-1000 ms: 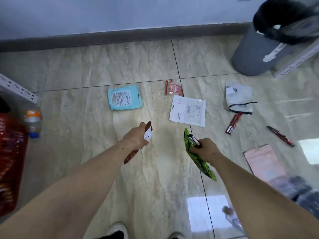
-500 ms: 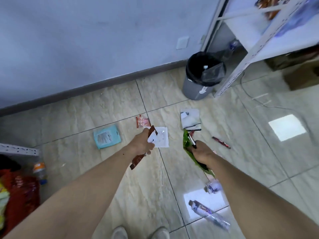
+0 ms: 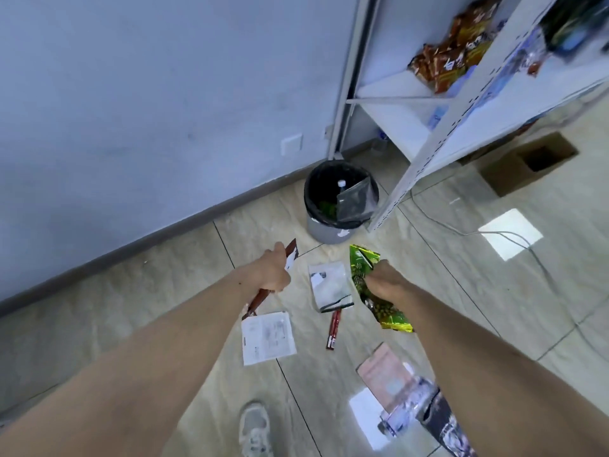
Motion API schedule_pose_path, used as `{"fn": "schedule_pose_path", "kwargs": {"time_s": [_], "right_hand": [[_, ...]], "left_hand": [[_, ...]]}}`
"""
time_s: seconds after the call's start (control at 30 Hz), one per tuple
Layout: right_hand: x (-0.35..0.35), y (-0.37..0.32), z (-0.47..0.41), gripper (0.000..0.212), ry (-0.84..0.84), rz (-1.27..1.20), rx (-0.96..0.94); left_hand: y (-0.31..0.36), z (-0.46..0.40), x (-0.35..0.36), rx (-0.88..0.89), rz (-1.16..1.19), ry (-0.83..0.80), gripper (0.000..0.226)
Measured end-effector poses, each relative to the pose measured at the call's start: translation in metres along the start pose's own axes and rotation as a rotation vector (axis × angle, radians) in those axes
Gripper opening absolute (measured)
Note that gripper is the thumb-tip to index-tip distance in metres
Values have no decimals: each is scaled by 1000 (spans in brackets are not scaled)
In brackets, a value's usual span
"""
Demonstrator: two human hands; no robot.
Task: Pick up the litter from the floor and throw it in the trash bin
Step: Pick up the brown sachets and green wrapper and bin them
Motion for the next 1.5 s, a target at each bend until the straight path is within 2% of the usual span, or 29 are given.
{"fn": "schedule_pose_path", "kwargs": {"time_s": [0.1, 0.3, 0.5, 0.63, 0.7, 0.8, 1.0, 1.23, 1.37, 1.5], "right_hand": [[-33, -9, -45, 53, 52, 15, 12], [-83, -35, -163, 37, 98, 103, 15], [-114, -58, -281, 13, 208, 290, 28], [-121, -75, -334, 22, 243, 290, 21], [-119, -85, -353, 38, 251, 220, 1], [-118, -100, -363, 58, 268, 175, -70], [-115, -111, -359, 43, 285, 312, -152], [-109, -121, -328, 42, 279, 386, -200], [-86, -142, -291, 45, 254, 417, -249], [-52, -164, -249, 35, 236, 466, -299]], "left_hand": [[33, -46, -23, 41, -48, 30, 59], [105, -157, -52, 180, -121, 194, 37], [153, -268, -59, 170, -366, 350, 38], [174, -326, -54, 199, -414, 367, 46], [175, -344, -53, 206, -415, 363, 57], [173, -353, -58, 226, -454, 366, 64], [165, -348, -74, 213, -550, 356, 46], [146, -316, -101, 190, -620, 378, 34], [102, -278, -116, 146, -626, 388, 24], [41, -238, -124, 68, -632, 368, 20]]}}
Point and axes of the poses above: each hand's wrist, its own z-axis away from the middle knuckle, its own x-axis out of the palm, y = z × x, the point moved 10 cm from there along -z, towards the middle knuckle, and after that the axes turned 14 degrees about z, right-handed, at the moved point
